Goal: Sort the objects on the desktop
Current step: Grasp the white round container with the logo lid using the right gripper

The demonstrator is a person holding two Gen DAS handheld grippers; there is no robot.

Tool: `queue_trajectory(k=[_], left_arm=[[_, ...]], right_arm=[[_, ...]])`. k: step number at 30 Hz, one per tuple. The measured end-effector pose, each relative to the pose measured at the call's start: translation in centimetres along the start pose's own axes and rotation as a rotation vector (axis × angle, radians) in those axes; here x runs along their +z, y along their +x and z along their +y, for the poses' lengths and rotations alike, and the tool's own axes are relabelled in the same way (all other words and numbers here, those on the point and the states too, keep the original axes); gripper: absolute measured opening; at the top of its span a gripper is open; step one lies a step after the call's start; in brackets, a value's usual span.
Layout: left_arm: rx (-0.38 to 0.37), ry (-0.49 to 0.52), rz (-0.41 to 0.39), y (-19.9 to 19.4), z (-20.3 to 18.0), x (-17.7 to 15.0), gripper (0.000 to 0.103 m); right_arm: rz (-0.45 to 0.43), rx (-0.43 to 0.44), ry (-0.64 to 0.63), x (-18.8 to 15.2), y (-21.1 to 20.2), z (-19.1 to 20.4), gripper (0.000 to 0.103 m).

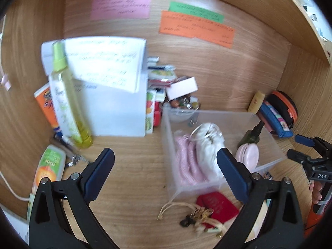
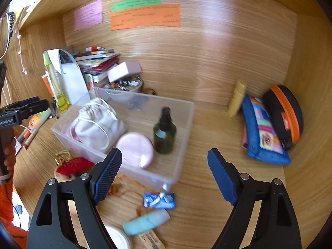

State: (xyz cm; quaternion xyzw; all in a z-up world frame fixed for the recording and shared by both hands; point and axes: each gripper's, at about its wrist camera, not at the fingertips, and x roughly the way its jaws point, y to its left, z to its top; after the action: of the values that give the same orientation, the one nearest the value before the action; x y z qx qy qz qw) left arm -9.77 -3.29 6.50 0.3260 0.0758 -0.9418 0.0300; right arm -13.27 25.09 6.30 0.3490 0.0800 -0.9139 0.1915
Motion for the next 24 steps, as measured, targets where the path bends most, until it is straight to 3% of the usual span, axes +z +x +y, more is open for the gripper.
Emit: queue_trajectory(k=[4, 13, 18, 24], left_arm=[[0.022, 0.002, 0.039, 0.0, 0.2, -1.6, 0.100], [-0.008, 0.044, 0.116, 0.0, -0.9, -4.7, 0.100], [-0.014, 0.054, 0.173, 0.2, -0.8, -6.3, 0.100], [-0.091, 0.022, 0.207, -0.7, -1.6, -7.8, 0.100]], right_arm=[[0.018, -0.014, 0.029, -1.1, -0.2, -1.0, 0.083], [0.065, -0.037, 0.075, -4.3, -0.4, -2.3, 0.083], [0.116, 0.002, 0.120, -6.4, 0.1, -2.2, 0.083], [0.127, 0.059, 0.090, -8.3, -0.5, 0.1, 0.083]])
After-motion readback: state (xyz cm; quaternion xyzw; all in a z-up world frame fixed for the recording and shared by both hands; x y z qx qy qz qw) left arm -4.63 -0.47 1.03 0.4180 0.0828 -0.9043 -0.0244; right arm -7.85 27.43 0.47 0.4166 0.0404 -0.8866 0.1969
